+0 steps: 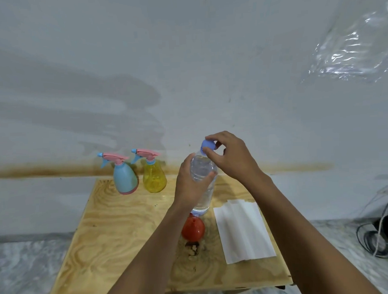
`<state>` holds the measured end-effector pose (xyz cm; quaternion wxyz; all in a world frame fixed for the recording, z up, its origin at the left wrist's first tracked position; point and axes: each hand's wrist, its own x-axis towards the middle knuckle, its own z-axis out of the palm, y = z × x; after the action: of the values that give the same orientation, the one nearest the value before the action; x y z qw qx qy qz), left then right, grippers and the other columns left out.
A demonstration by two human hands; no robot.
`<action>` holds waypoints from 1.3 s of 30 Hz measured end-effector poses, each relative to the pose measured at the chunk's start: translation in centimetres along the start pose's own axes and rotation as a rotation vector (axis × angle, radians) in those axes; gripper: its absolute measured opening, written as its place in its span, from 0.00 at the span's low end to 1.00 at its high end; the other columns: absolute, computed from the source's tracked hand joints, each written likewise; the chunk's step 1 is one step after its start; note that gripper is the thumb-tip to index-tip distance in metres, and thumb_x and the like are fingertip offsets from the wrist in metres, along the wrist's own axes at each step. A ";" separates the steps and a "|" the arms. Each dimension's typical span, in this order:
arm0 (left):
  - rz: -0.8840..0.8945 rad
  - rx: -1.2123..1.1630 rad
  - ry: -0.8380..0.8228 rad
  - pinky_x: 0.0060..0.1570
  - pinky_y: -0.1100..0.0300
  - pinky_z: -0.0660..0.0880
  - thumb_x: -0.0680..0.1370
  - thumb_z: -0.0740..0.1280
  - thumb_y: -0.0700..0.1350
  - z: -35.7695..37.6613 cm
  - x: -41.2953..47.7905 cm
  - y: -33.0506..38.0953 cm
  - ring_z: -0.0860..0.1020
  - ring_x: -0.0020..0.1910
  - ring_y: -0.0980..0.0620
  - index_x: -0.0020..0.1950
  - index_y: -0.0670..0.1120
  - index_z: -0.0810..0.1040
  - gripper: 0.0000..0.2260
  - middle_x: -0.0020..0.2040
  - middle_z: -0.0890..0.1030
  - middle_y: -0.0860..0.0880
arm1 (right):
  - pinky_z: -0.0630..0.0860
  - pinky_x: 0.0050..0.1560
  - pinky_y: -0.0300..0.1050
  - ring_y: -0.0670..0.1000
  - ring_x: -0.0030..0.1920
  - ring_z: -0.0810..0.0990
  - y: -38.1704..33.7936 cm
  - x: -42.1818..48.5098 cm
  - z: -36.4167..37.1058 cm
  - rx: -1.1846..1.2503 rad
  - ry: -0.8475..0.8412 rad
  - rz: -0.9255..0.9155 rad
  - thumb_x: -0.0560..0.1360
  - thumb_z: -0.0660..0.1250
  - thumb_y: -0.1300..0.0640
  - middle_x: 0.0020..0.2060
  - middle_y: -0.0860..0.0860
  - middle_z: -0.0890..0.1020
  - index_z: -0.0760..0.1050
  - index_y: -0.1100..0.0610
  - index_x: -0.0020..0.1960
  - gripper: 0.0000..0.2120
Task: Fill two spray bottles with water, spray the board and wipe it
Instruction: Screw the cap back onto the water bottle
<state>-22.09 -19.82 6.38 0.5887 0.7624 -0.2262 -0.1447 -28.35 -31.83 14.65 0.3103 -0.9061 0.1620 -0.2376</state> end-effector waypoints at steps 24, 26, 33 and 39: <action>0.020 -0.023 -0.004 0.67 0.60 0.69 0.72 0.77 0.53 0.2 0.1 -0.3 0.70 0.68 0.58 0.75 0.51 0.65 0.36 0.68 0.71 0.57 | 0.78 0.54 0.44 0.43 0.50 0.79 0.2 0.8 0.1 -0.007 -0.007 0.021 0.73 0.74 0.46 0.50 0.44 0.81 0.80 0.51 0.54 0.13; 0.018 -0.025 -0.011 0.66 0.62 0.67 0.72 0.77 0.54 0.1 0.1 -0.3 0.69 0.67 0.60 0.75 0.52 0.65 0.36 0.67 0.70 0.59 | 0.77 0.50 0.41 0.43 0.49 0.79 0.1 0.8 0.5 -0.031 0.044 0.062 0.72 0.74 0.41 0.49 0.43 0.80 0.76 0.49 0.52 0.15; 0.022 -0.030 -0.005 0.68 0.57 0.71 0.71 0.78 0.55 0.1 0.4 -0.6 0.72 0.68 0.56 0.74 0.52 0.66 0.36 0.69 0.73 0.55 | 0.73 0.62 0.41 0.41 0.60 0.76 0.3 0.8 -0.9 -0.054 -0.154 -0.065 0.79 0.67 0.51 0.58 0.38 0.79 0.76 0.46 0.64 0.13; 0.027 -0.043 -0.006 0.67 0.60 0.70 0.71 0.78 0.53 0.0 0.5 -0.6 0.71 0.66 0.58 0.74 0.51 0.66 0.35 0.68 0.73 0.56 | 0.70 0.55 0.36 0.42 0.55 0.74 -0.3 1.5 -0.6 -0.108 -0.132 -0.021 0.77 0.70 0.49 0.56 0.41 0.80 0.77 0.48 0.65 0.16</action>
<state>-21.54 -19.93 5.84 0.6062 0.7460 -0.2352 -0.1437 -27.37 -32.51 15.73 0.2682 -0.9369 0.1443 -0.1716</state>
